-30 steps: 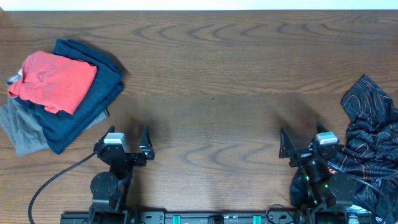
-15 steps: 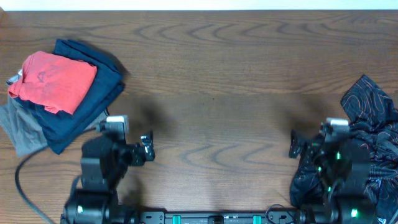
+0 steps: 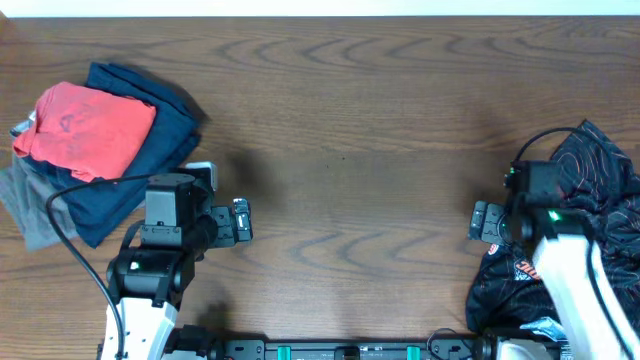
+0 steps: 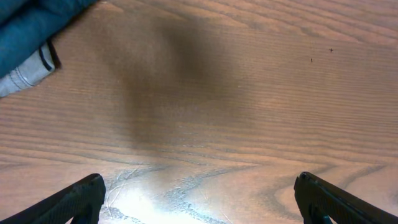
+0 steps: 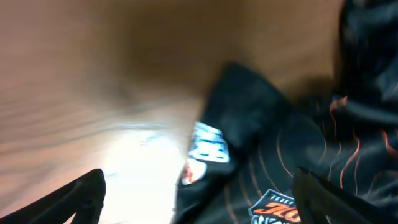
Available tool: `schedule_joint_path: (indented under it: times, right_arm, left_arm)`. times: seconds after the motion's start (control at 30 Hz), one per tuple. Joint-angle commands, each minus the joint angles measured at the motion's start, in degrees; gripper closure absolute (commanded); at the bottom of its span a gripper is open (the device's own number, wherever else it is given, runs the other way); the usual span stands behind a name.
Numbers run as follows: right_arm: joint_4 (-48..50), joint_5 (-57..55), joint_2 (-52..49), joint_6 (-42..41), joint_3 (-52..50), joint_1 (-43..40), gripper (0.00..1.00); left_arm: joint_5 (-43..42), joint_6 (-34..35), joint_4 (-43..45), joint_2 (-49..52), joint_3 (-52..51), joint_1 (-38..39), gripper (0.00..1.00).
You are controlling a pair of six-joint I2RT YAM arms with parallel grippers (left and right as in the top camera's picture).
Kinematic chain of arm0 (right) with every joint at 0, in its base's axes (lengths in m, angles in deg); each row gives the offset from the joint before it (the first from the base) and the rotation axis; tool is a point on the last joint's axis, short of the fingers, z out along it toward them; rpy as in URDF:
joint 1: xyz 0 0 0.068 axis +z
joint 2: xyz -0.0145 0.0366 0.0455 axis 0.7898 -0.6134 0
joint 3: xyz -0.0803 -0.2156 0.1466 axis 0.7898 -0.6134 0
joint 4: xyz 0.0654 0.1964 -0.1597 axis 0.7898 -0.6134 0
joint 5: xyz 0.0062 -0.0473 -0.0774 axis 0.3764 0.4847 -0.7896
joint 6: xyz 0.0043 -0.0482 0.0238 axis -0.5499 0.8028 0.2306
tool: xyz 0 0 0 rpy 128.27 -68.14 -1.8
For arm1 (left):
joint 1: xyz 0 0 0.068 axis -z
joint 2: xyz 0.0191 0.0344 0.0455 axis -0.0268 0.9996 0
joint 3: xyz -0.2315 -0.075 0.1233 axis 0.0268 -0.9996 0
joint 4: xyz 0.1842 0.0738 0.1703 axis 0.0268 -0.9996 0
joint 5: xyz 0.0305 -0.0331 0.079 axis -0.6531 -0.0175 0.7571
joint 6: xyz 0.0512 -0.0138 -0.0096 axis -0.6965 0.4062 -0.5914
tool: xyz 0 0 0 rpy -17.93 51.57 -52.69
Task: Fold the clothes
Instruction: 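Grasp the black jersey with the right gripper and drag it left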
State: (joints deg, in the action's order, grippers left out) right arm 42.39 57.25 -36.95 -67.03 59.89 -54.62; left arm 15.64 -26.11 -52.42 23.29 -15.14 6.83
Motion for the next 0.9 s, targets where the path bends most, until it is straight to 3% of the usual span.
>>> schedule_joint_path:
  times: [0.0, 0.1, 0.2, 0.43, 0.53, 0.63, 0.73, 0.87]
  right_arm:
    - [0.07, -5.79, -6.97, -6.19, 0.55, -0.63, 0.09]
    - [1.79, -5.79, -12.94, -6.19, 0.52, -0.63, 0.14]
    - [3.41, -5.33, -17.92, -7.04, 0.52, -0.63, 0.31]
    - [5.66, -1.16, -22.62, -7.41, 0.52, -0.63, 0.96]
    - [8.37, 4.33, -22.60, -6.05, 0.55, -0.57, 0.99]
    - [14.19, 15.43, -22.58, 0.28, 0.61, -0.44, 0.99]
    - [23.67, 31.41, -22.56, 5.57, 1.66, 0.35, 0.99]
    - [40.19, 47.63, -22.56, 3.82, 4.42, 3.58, 0.99]
  left_arm:
    - [-0.57, 0.50, -0.11, 0.09, 1.31, -0.17, 0.02]
    - [-0.57, 0.50, -0.09, 0.09, 1.31, -0.17, 0.02]
    - [-0.57, 0.50, -0.11, 0.09, 1.31, -0.17, 0.02]
    - [-0.52, 0.50, 0.26, 0.09, 1.31, -0.17, 0.02]
    - [-0.37, 0.50, 0.79, 0.09, 1.31, -0.17, 0.02]
    - [-0.35, 0.50, 1.84, 0.09, 1.31, -0.17, 0.02]
    - [-0.35, 0.50, 3.37, 0.09, 1.31, -0.17, 0.02]
    - [-0.35, 0.50, 6.12, 0.11, 1.31, -0.17, 0.02]
